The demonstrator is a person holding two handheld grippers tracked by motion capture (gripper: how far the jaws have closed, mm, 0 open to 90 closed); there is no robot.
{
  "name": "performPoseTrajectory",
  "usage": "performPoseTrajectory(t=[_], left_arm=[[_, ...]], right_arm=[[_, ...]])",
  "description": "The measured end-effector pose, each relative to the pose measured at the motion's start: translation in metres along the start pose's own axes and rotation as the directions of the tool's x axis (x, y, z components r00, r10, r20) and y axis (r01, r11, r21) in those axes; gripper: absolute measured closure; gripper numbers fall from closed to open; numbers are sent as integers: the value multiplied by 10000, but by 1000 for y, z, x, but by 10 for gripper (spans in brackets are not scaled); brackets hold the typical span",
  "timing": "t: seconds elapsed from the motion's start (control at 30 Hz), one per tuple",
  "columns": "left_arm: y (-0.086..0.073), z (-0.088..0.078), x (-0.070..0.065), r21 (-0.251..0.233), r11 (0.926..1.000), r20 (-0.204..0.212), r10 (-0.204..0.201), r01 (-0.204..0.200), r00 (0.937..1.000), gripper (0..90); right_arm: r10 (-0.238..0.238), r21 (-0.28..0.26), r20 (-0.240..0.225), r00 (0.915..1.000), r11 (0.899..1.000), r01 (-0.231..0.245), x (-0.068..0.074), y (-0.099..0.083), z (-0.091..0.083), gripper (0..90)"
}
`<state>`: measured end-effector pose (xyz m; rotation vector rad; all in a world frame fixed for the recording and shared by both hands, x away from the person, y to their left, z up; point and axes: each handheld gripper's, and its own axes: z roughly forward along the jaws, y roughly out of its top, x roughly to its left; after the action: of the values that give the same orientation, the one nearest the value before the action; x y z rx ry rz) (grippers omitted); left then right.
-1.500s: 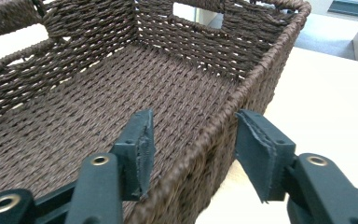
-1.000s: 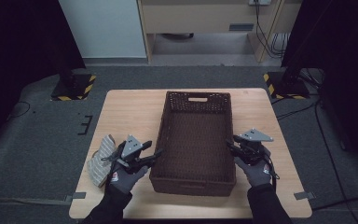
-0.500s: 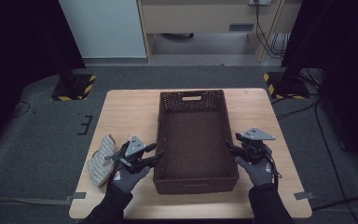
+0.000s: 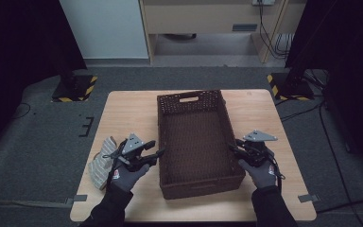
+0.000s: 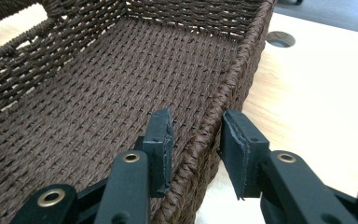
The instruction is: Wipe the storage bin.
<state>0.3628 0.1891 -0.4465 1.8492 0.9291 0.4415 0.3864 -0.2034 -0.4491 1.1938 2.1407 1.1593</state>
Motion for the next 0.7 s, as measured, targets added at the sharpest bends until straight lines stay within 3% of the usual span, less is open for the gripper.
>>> performPoseTrajectory(t=[0.07,0.13,0.2,0.33,0.43,0.63,0.7], left_arm=[[-2,3,-1,140,9999,80,0,-1,10000,475],[-4,4,-3,285,9994,-152,217,-213,9996,466],[-5,4,-3,248,9996,-153,101,-97,9998,473],[-6,1,-10,239,9995,-151,199,-196,9997,492],[-9,-1,-18,170,9997,-12,168,-168,9999,475],[-9,-3,-26,165,9992,23,369,-369,9993,457],[-6,-4,-24,60,9994,102,329,-330,9994,457]], right_arm=[[-66,-37,-88,9999,10000,66,1,3,5,639],[-73,-55,-88,9999,10000,73,2,4,8,635],[-233,-108,102,9997,9997,235,2,4,7,593],[-442,-240,529,9976,9987,455,5,2,-4,539],[-289,-403,573,9979,9987,312,6,-1,-16,539],[-134,147,625,9980,9998,125,5,-11,-27,632],[26,185,411,9992,9998,-33,5,-10,-26,685]])
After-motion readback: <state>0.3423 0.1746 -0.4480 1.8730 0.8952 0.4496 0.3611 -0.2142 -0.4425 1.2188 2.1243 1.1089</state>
